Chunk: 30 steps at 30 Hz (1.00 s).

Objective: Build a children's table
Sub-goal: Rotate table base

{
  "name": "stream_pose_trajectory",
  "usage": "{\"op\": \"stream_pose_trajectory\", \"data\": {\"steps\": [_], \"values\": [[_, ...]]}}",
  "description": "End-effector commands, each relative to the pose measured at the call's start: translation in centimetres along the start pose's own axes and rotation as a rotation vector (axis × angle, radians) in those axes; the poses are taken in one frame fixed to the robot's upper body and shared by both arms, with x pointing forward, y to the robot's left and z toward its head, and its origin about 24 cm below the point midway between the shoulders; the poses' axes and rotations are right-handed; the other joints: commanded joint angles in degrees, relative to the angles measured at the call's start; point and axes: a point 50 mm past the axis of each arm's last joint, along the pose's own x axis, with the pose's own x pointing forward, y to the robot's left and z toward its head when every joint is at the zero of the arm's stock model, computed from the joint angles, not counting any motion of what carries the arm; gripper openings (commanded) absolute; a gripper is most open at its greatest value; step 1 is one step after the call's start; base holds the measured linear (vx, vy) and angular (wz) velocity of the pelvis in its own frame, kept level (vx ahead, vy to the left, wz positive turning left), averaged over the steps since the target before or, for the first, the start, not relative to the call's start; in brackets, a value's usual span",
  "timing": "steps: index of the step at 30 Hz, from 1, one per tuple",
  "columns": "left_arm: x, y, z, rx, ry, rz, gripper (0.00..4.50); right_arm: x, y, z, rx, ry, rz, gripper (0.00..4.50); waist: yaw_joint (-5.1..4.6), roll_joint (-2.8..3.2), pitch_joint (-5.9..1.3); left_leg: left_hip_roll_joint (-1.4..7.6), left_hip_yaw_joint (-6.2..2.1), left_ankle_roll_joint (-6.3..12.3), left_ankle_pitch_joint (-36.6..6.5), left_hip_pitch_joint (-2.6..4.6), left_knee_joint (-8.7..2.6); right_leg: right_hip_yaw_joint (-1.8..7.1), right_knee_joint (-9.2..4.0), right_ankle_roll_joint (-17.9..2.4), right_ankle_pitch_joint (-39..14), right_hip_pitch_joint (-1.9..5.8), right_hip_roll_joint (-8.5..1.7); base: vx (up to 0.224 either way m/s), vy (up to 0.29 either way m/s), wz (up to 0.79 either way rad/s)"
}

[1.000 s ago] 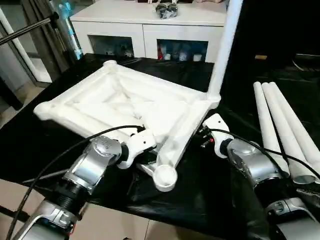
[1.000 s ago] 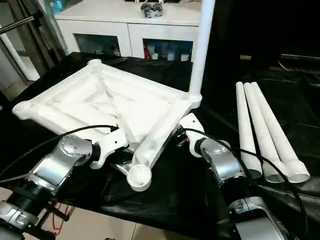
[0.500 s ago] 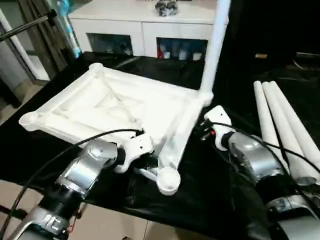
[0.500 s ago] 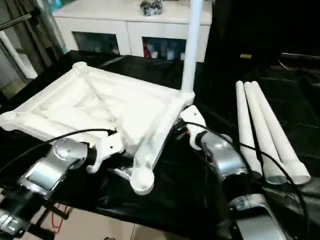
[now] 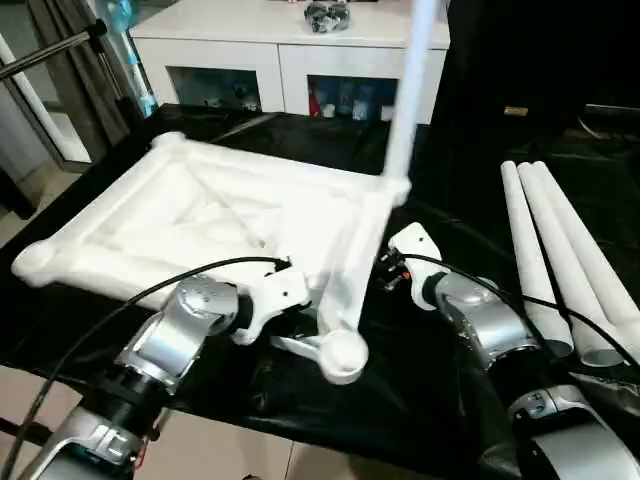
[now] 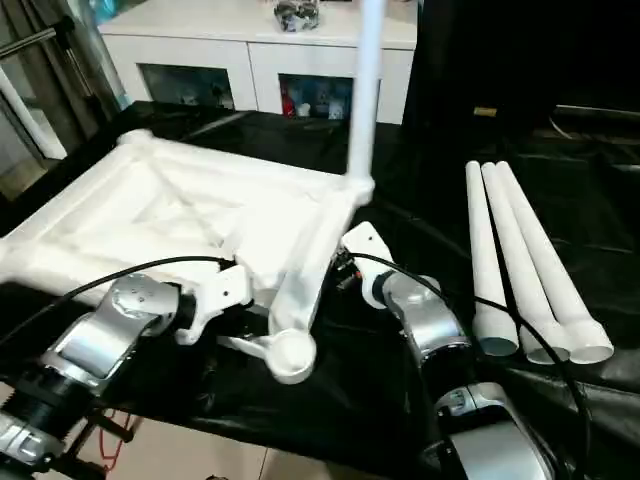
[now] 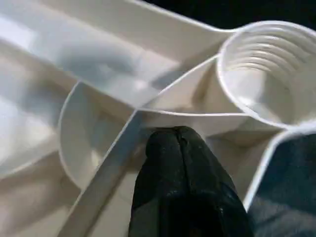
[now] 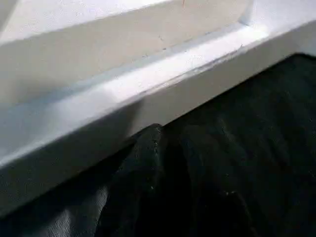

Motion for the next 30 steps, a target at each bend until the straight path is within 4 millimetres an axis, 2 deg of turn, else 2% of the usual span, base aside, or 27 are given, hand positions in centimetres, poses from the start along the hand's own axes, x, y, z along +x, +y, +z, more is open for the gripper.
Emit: {"op": "stream_pose_trajectory", "data": {"steps": [1,6,10,15,19,20,21,22,24,25,26,27,28,30], "values": [[2.2,-1.2,1.7,0.044,-0.061,-0.085,0.00,1.2,2.2,2.5,-0.042,-0.090,0.087,0.81,0.51,-0.98,-3.33,3.18,-1.24,2.53,-10.31,0.44,-4.02,2.89,-3.97,-15.05,-8.10,2.45,-4.34,0.000,0.000,0.00],[2.7,-0.9,2.0,0.060,-0.056,-0.054,0.00,1.2,2.0,2.4,-0.046,-0.085,0.079,0.81,0.61,-1.15,-3.22,3.17,-1.17,2.78,-10.47,0.46,-3.97,2.87,-4.07,-15.24,-8.27,2.44,-4.32,0.000,0.000,0.00],[2.7,0.3,2.1,0.095,-0.031,0.045,0.00,1.0,1.6,2.1,-0.048,-0.081,0.060,0.81,0.74,-0.93,-3.14,3.21,-1.27,2.29,-11.55,0.60,-4.11,2.87,-4.26,-14.60,-9.61,2.38,-4.21,0.000,0.000,0.00],[2.4,1.6,1.9,0.124,-0.002,0.136,0.00,0.3,0.7,2.1,-0.053,-0.087,0.023,0.81,0.82,-0.99,-3.16,3.18,-1.34,1.73,-12.78,0.63,-4.17,2.89,-4.33,-14.18,-10.44,2.45,-4.27,0.000,0.000,0.00],[1.6,2.0,1.8,0.141,-0.023,0.169,0.00,-1.6,-1.5,2.7,-0.045,-0.116,-0.066,0.81,1.33,-1.12,-3.39,3.23,-1.31,2.57,-9.86,0.55,-3.97,2.94,-3.95,-13.98,-6.61,2.64,-4.21,0.000,0.000,0.00],[1.6,2.0,1.8,0.141,-0.023,0.169,0.00,-1.6,-1.5,2.7,-0.045,-0.116,-0.066,0.81,1.52,-1.12,-3.49,3.30,-1.28,2.96,-8.99,0.60,-3.89,2.93,-3.81,-14.11,-5.33,2.61,-4.24,0.000,0.000,0.00],[0.7,1.8,2.2,0.139,-0.071,0.158,0.00,-3.1,-2.9,3.4,-0.005,-0.116,-0.132,0.81,1.61,-0.93,-3.45,3.30,-1.30,3.12,-8.30,0.66,-3.92,2.89,-3.70,-14.39,-4.20,2.63,-4.08,0.000,0.000,0.00],[0.5,1.8,2.3,0.133,-0.081,0.156,0.00,-3.4,-3.2,3.6,0.011,-0.114,-0.141,0.81,1.87,-1.02,-3.72,3.47,-1.30,3.50,-6.31,0.63,-3.77,2.94,-3.24,-14.68,-1.36,2.70,-4.15,0.000,0.000,0.00],[-0.4,1.5,2.8,0.100,-0.129,0.149,0.00,-4.8,-4.5,4.4,0.102,-0.126,-0.167,0.81,1.94,-0.25,-3.82,3.32,-1.26,4.09,-4.81,0.63,-3.53,2.84,-2.98,-15.23,1.33,2.48,-3.93,0.000,0.000,0.00],[-0.8,1.5,3.0,0.082,-0.151,0.146,0.33,-5.4,-5.0,4.8,0.147,-0.139,-0.170,1.06,1.98,-0.51,-3.99,3.42,-1.33,4.53,-3.67,0.50,-3.42,2.90,-2.69,-15.84,3.82,2.89,-4.07,0.000,0.000,0.00],[-0.9,1.4,3.0,0.071,-0.158,0.146,0.41,-5.6,-5.3,4.8,0.157,-0.137,-0.183,1.13,2.16,-0.49,-4.00,3.37,-1.23,4.84,-3.37,0.55,-3.35,2.81,-2.74,-16.03,4.10,2.63,-3.93,0.000,0.000,0.00],[-1.3,1.4,3.2,0.047,-0.174,0.145,0.41,-6.0,-6.0,5.0,0.181,-0.134,-0.212,1.15,2.12,-0.22,-3.81,3.22,-1.09,4.50,-4.26,0.56,-3.36,2.75,-2.81,-16.35,3.18,2.48,-3.85,0.000,0.000,0.00],[-1.9,1.2,3.7,0.006,-0.214,0.149,0.44,-7.0,-7.7,4.9,0.197,-0.096,-0.302,1.15,2.26,-0.27,-3.78,3.20,-1.09,3.80,-5.15,0.62,-3.39,2.72,-2.96,-16.63,1.56,2.48,-3.90,0.000,0.000,0.00],[-2.1,1.2,3.9,-0.002,-0.234,0.156,0.66,-7.5,-8.3,4.7,0.194,-0.071,-0.345,1.42,2.37,-0.42,-3.45,3.11,-0.99,2.44,-7.11,0.64,-3.50,2.73,-3.34,-16.29,-2.36,2.44,-3.84,0.000,0.000,0.00]]}}
